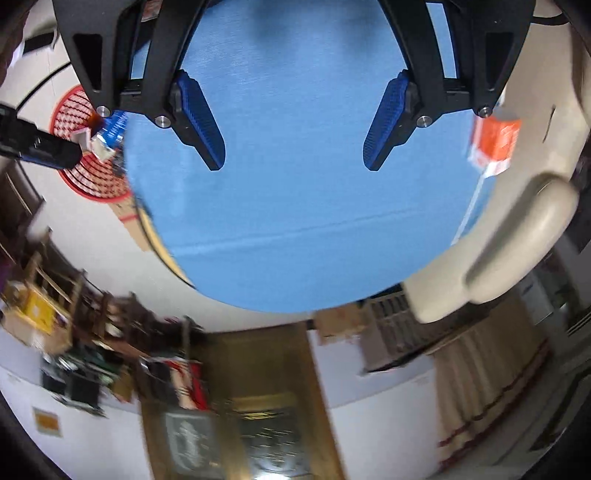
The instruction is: Collect trash
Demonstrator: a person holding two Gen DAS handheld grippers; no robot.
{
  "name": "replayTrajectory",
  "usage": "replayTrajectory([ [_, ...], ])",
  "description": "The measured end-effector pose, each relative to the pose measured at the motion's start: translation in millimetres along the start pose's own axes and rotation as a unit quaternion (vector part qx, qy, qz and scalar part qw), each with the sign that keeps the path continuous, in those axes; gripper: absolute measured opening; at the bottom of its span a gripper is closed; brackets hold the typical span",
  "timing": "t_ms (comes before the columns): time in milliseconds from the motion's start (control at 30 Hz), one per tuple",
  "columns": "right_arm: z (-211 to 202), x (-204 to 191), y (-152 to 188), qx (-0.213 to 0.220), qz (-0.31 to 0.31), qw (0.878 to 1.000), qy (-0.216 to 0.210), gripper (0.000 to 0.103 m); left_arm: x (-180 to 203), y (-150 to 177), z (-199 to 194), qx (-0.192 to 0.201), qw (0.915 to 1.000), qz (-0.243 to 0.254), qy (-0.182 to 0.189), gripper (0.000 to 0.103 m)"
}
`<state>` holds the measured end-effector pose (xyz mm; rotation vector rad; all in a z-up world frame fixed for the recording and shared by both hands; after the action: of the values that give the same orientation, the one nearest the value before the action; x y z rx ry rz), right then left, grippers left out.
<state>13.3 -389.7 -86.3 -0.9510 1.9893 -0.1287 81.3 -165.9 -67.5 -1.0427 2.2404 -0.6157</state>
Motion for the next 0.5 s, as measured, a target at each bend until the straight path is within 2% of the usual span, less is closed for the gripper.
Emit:
replayTrajectory([
  [167, 6.3, -67.0, 11.4, -0.001, -0.083, 0.997, -0.004, 0.057, -53.3, 8.5, -20.4, 0.023, 0.9977, -0.048, -0.042, 0.085],
  [233, 5.7, -90.2, 17.9, 0.004, -0.115, 0.993, -0.002, 0.061, -65.3, 12.8, -28.3, 0.036, 0.9957, -0.059, -0.062, 0.086],
  [367, 3.7, -124.4, 29.4, 0.012, -0.156, 0.988, 0.000, 0.062, -94.1, 22.0, -49.1, 0.056, 0.9915, -0.079, -0.087, 0.087],
  [500, -2.4, -146.9, 35.6, 0.024, -0.186, 0.982, 0.005, 0.062, -107.3, 29.0, -62.4, 0.066, 0.9886, -0.093, -0.098, 0.087],
])
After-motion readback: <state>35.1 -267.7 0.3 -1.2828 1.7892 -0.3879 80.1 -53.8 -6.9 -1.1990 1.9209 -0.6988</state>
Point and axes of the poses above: each gripper's, at about its wrist camera, not at the fingertips, and z roughly the way its jaws point, x to its right, y to its underside, the point moved 1 cm from there along z, roughly the way its jaws point, and after that the axes turned 1 degree about y, right-handed, at the moved point
